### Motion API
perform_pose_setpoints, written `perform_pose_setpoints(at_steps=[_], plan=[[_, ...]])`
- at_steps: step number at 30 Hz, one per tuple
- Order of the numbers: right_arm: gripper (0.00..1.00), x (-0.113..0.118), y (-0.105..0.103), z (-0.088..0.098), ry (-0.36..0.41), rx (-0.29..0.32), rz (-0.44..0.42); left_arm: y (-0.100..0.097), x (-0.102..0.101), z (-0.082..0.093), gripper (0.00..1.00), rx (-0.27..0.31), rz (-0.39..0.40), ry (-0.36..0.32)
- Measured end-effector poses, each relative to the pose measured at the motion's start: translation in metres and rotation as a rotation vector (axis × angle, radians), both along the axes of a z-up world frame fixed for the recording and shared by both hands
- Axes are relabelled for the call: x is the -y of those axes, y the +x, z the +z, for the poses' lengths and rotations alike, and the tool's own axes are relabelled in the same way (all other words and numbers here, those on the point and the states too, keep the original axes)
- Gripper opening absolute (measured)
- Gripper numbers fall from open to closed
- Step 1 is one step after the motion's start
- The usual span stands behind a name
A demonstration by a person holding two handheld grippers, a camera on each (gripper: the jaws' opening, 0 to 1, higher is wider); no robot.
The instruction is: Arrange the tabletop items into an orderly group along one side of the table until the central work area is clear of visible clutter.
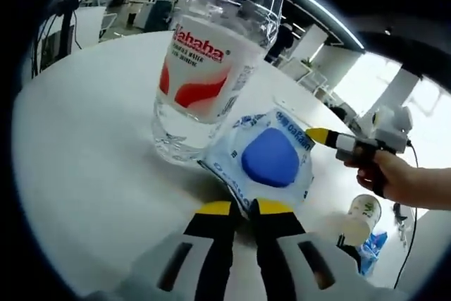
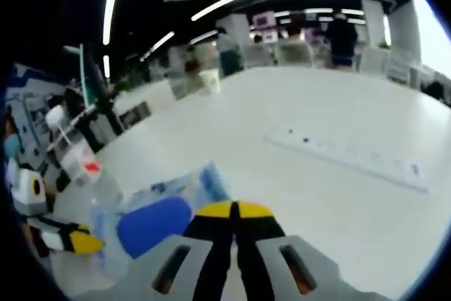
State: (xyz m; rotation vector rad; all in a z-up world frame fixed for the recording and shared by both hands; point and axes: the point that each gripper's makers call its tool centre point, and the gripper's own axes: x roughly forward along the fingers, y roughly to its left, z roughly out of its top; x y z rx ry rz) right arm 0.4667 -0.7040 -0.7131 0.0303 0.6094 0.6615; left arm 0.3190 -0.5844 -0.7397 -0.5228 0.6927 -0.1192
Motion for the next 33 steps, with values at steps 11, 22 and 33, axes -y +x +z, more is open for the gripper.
perform_pose_setpoints(at_steps=[11, 22, 33], plan=[[0.00, 0.005, -0.005, 0.000, -0.011, -0.013, 0.025, -0.001, 0.004, 0.005, 0.00, 0.001, -0.011, -0.041], [0.00, 0.007, -0.020, 0.013, 0.005, 0.005, 0.062, 0.003, 0.009, 0.015, 0.00, 0.027, -0.037, -0.056], [0.11, 0.029, -0.002, 0.017, -0.013, 0.088, -0.011, 0.000, 0.012, 0.019, 0.00, 0.025, -0.048, -0.049]])
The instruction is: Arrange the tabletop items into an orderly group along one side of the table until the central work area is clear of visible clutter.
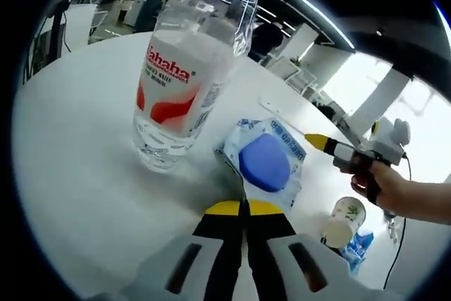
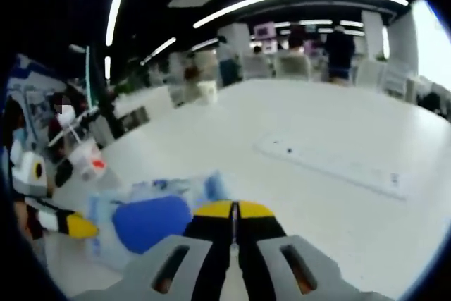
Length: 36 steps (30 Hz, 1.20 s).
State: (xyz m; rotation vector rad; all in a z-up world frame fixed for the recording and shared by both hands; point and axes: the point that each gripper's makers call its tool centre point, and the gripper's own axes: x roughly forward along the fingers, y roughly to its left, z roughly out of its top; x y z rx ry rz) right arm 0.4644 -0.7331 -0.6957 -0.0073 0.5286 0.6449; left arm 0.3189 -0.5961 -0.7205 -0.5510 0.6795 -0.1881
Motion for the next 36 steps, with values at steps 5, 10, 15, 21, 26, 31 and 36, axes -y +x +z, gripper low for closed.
perform_pose_setpoints(at_steps=[5, 10, 15, 21, 26, 31, 36], plan=[[0.28, -0.002, 0.000, -0.006, 0.034, -0.046, 0.010, -0.002, 0.001, -0.002, 0.00, -0.006, 0.001, 0.003], [0.25, -0.007, -0.009, -0.026, 0.019, -0.138, 0.040, -0.002, 0.001, -0.003, 0.00, -0.007, 0.001, 0.005], [0.13, -0.009, -0.012, -0.033, -0.010, -0.144, 0.047, -0.002, -0.002, -0.004, 0.00, -0.010, 0.006, 0.003], [0.00, -0.013, -0.016, -0.033, -0.031, -0.150, 0.079, 0.000, -0.003, -0.002, 0.00, -0.004, 0.018, -0.011], [0.00, -0.012, -0.020, -0.029, -0.036, -0.144, 0.085, 0.001, -0.004, -0.002, 0.00, -0.004, 0.021, -0.007], [0.00, -0.005, -0.025, -0.019, -0.038, -0.115, 0.093, 0.002, -0.004, 0.001, 0.00, 0.004, 0.008, 0.006], [0.00, 0.008, -0.032, -0.008, -0.025, -0.096, 0.080, 0.008, -0.001, 0.004, 0.00, 0.012, -0.012, 0.022]])
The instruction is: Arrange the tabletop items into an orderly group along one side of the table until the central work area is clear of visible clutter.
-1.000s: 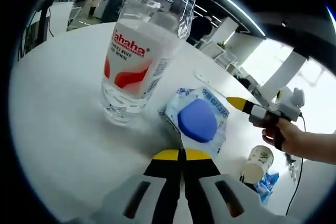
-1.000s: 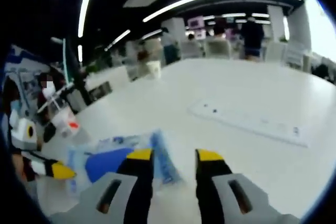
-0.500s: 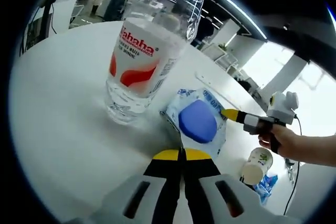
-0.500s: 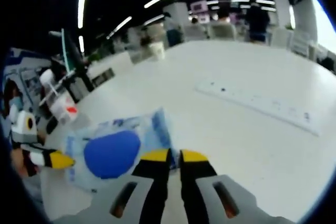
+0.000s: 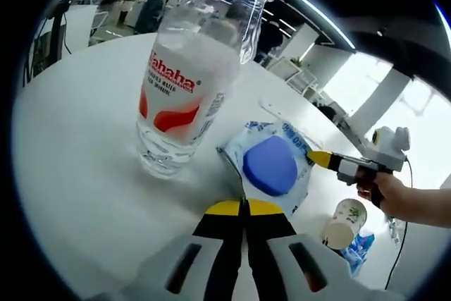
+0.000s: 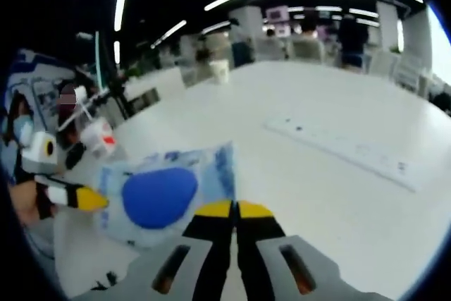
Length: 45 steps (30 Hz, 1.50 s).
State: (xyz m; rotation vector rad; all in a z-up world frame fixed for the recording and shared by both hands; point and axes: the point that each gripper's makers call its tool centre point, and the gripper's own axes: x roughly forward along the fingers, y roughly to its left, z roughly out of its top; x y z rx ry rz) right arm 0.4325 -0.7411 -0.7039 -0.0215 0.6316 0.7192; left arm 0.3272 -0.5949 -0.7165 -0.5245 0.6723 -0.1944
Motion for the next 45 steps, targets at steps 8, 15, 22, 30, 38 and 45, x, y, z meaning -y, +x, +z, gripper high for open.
perform_pose_setpoints(at_steps=[8, 15, 22, 30, 38, 45], plan=[[0.00, 0.025, -0.008, 0.014, 0.012, 0.030, -0.039, 0.010, 0.014, 0.013, 0.00, 0.028, -0.075, 0.059], [0.00, 0.046, -0.015, 0.023, 0.033, 0.035, -0.099, 0.022, 0.027, 0.021, 0.00, 0.039, -0.129, 0.110], [0.00, 0.074, -0.025, 0.022, 0.038, 0.023, -0.179, 0.037, 0.048, 0.028, 0.00, 0.051, -0.232, 0.182], [0.00, 0.103, -0.032, 0.022, 0.035, 0.018, -0.268, 0.057, 0.074, 0.026, 0.00, 0.049, -0.308, 0.230], [0.00, 0.119, -0.037, 0.014, 0.021, 0.009, -0.330, 0.069, 0.089, 0.020, 0.00, 0.040, -0.373, 0.289], [0.00, 0.125, -0.043, 0.006, 0.024, -0.018, -0.363, 0.074, 0.094, 0.012, 0.00, 0.014, -0.398, 0.299]])
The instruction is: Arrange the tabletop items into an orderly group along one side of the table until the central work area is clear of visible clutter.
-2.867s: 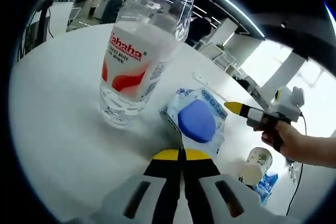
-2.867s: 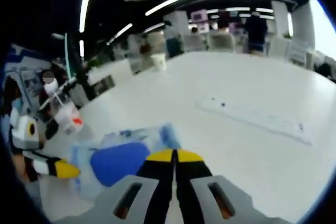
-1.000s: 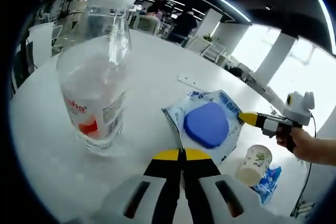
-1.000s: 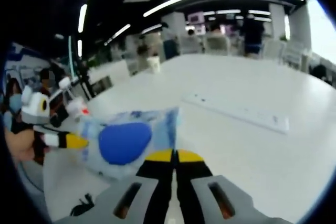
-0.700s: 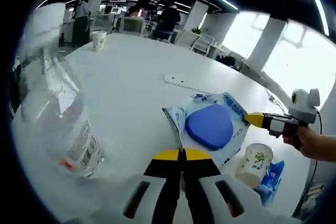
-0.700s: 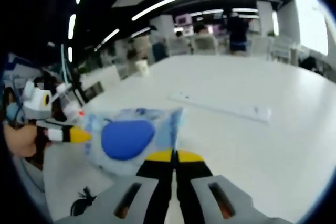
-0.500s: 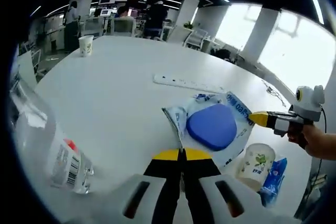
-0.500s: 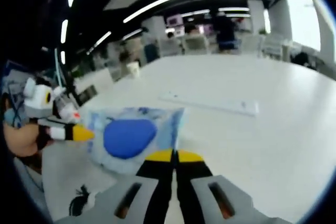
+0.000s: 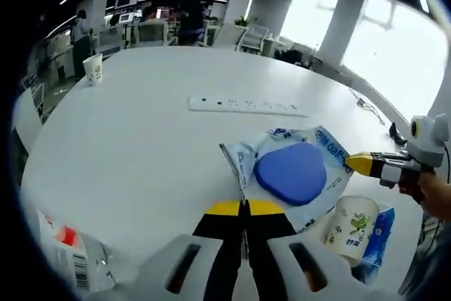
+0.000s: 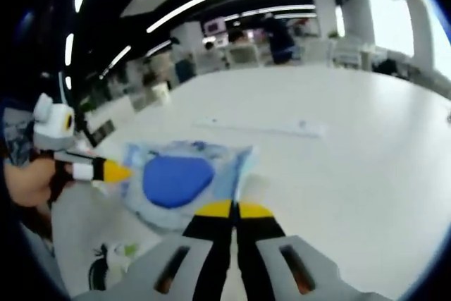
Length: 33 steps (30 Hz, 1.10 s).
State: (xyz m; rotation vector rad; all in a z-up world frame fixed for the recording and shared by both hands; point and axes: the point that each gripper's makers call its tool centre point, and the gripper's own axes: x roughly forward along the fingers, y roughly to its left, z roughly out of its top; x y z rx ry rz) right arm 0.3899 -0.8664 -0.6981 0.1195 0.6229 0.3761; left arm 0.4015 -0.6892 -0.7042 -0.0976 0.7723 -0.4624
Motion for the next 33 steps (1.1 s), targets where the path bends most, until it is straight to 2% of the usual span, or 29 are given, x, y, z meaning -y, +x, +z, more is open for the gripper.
perform_pose_setpoints(at_steps=[7, 16, 33], plan=[[0.00, 0.009, -0.006, -0.006, 0.000, -0.022, -0.046, 0.003, 0.009, -0.007, 0.00, -0.033, -0.024, -0.001], [0.00, 0.015, -0.020, -0.012, 0.016, -0.048, -0.083, -0.004, 0.015, -0.013, 0.00, -0.066, -0.058, 0.008], [0.00, 0.015, -0.037, -0.014, 0.041, -0.068, -0.124, -0.015, 0.015, -0.019, 0.00, -0.107, -0.034, -0.021]])
